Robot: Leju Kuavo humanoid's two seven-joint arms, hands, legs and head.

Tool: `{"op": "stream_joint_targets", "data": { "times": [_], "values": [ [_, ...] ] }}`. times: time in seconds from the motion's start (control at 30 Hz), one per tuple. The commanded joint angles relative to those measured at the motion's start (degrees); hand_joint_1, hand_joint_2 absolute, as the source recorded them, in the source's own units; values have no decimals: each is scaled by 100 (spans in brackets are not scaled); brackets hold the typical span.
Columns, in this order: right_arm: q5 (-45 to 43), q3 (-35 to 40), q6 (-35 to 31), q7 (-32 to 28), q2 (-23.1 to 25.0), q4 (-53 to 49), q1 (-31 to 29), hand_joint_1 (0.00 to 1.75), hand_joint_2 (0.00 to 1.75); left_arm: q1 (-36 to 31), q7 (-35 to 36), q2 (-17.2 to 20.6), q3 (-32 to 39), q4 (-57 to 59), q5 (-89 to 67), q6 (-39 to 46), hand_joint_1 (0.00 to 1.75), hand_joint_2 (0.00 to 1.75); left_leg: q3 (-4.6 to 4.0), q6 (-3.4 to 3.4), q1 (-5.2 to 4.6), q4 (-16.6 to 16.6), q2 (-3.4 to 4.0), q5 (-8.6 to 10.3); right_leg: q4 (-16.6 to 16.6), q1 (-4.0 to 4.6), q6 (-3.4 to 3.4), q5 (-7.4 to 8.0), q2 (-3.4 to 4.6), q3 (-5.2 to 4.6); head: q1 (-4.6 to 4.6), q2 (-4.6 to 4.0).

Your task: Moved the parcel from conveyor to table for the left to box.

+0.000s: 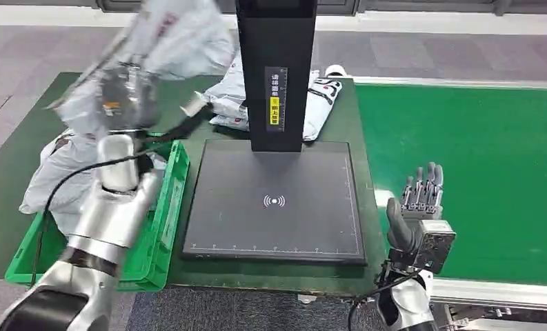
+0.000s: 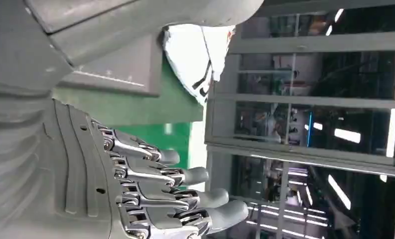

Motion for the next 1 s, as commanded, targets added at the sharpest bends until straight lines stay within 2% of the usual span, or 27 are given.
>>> {"op": "stream_joint_targets", "data": {
  "times": [0.03, 0.07, 0.13, 0.17, 0.2, 0.27, 0.3, 0.33, 0.37, 0.4, 0.43, 0.5, 0.67, 0.7, 0.73, 0.77, 0.8, 0.83, 0.87, 0.93, 0.97, 1.0],
  "values": [
    [193, -580, 161, 99, 366, -151, 185, 0, 175, 431, 2364, 2865, -1435, 934, -489, -305, 175, 175, 35, -11, -5, -21, 45, -7, -1, 4, -16, -4, 31, 14, 0, -2],
    [235, -611, 181, 103, 394, -160, 187, 0, 175, 656, 2364, 2757, -1275, 1073, -489, -429, 175, 175, 43, -14, -1, -29, 43, -5, -7, 11, -19, -5, 24, 23, 0, 0],
    [319, -631, 212, 129, 394, -150, 163, 0, 175, 850, 2364, 2776, -1110, 1355, -489, -1106, 175, 175, 56, -11, -1, -43, 24, 0, -17, 10, -26, -13, 11, 41, 0, 0],
    [345, -701, 235, 174, 390, -112, 116, 0, 175, 1053, 2221, 2585, -742, 1614, -489, -1396, 175, 175, 59, -11, 3, -47, 21, 0, -21, 12, -28, -15, 2, 47, 2, -2],
    [380, -746, 305, 208, 373, -82, 91, 0, 175, 1131, 2134, 2680, -684, 1729, -489, -2105, 175, 175, 48, -11, 2, -36, 29, -3, -9, 6, -29, -16, 17, 30, 0, -2],
    [397, -935, 440, 236, 357, -41, 81, 0, 175, 1278, 753, 2528, 171, 1988, -483, -2843, 175, 175, 46, -11, 7, -33, 33, -4, -10, 5, -28, -14, 17, 30, 4, 0],
    [422, -1012, 528, 231, 329, -49, 110, 0, 175, 1250, -29, 2464, 465, 2155, -254, -3430, 175, 175, 60, -11, 9, -42, 62, -7, -20, 9, -30, -9, 39, 36, 2, -2],
    [429, -1118, 642, 239, 334, -41, 132, 0, 175, 1367, -580, 2636, 401, 2107, -472, -3876, 175, 175, 38, -16, 10, -27, 48, -11, -8, 9, -28, -12, 31, 20, 2, 0],
    [454, -1167, 733, 254, 299, 1, 136, 0, 175, 1590, -1720, 2867, 296, 1958, -73, -4536, 175, 175, 43, -16, 9, -30, 52, -13, -10, 9, -29, -14, 27, 24, 2, 0],
    [458, -1214, 793, 256, 280, 44, 125, 0, 175, 1822, -2225, 2985, 441, 1796, 322, -4923, 175, 175, 37, -18, 10, -26, 45, -12, -6, 7, -29, -15, 31, 18, 2, 0],
    [426, -1251, 844, 285, 246, 73, 128, 0, 175, 2160, -2997, 3359, 421, 1263, 1147, -5471, 175, 175, 27, -18, 9, -20, 28, -10, 0, 5, -28, -17, 19, 14, 4, 0],
    [409, -1290, 872, 299, 227, 37, 148, 0, 175, 2324, -3128, 3603, 347, 793, 1546, -5842, 175, 175, 37, -18, 6, -26, 44, -15, -3, 2, -28, -16, 36, 23, 2, -2],
    [406, -1292, 881, 305, 227, 27, 153, 0, 175, 2327, -3105, 3629, 335, 723, 1580, -5902, 175, 175, 52, -17, 6, -36, 61, -17, -11, 3, -30, -15, 43, 32, 2, 0],
    [383, -1258, 907, 354, 210, -19, 146, 0, 175, 2189, -3364, 3728, 101, 575, 2060, -6419, 175, 175, 50, -21, 13, -28, 69, -29, -8, 10, -32, -17, 46, 31, -2, 0],
    [372, -1249, 912, 373, 192, -29, 132, 0, 175, 2187, -3370, 3859, 3, 436, 2248, -6580, 169, 175, 75, -19, -5, -42, 49, -29, -3, -8, -30, -37, 35, 65, 13, -2],
    [325, -1244, 961, 455, 174, -23, 83, 0, 175, 2085, -3469, 4098, -152, 277, 2503, -6825, 40, 175, 190, -24, -33, -72, 63, -121, -2, -33, -35, -108, 53, 194, 20, 0],
    [318, -1257, 963, 472, 171, -63, 89, 0, 175, 1915, -3470, 4120, -191, 258, 2650, -6822, 0, 175, 208, -20, -23, -73, 55, -114, -8, -20, -38, -119, 34, 213, 20, 0],
    [332, -1282, 930, 490, 175, -119, 119, 0, 175, 1600, -3494, 3935, -174, 501, 2862, -6701, 0, 175, 211, -24, -23, -56, 50, -125, 7, -14, -38, -131, 33, 221, 22, -2],
    [328, -1329, 905, 498, 186, -252, 213, 0, 175, 1107, -3448, 3544, -160, 975, 3023, -6369, 0, 175, 202, -32, -20, -61, 63, -126, 3, -6, -44, -125, 37, 209, 22, -2],
    [315, -1392, 873, 505, 201, -449, 384, 0, 175, 478, -3455, 2959, -150, 1692, 3264, -5874, 0, 175, 208, -36, -25, -70, 12, -113, 2, -7, -49, -135, -13, 226, 20, 0],
    [308, -1413, 861, 508, 210, -483, 430, 0, 175, 288, -3427, 2873, -363, 1905, 3283, -5742, 0, 175, 239, -36, -29, -73, -24, -105, 0, -11, -51, -142, -42, 231, 20, -2],
    [306, -1414, 859, 508, 212, -487, 438, 0, 175, 270, -3413, 2863, -400, 1931, 3301, -5709, 0, 175, 292, -42, -33, -66, -20, -112, 9, -13, -50, -153, -36, 237, 20, -2]
  ]
}}
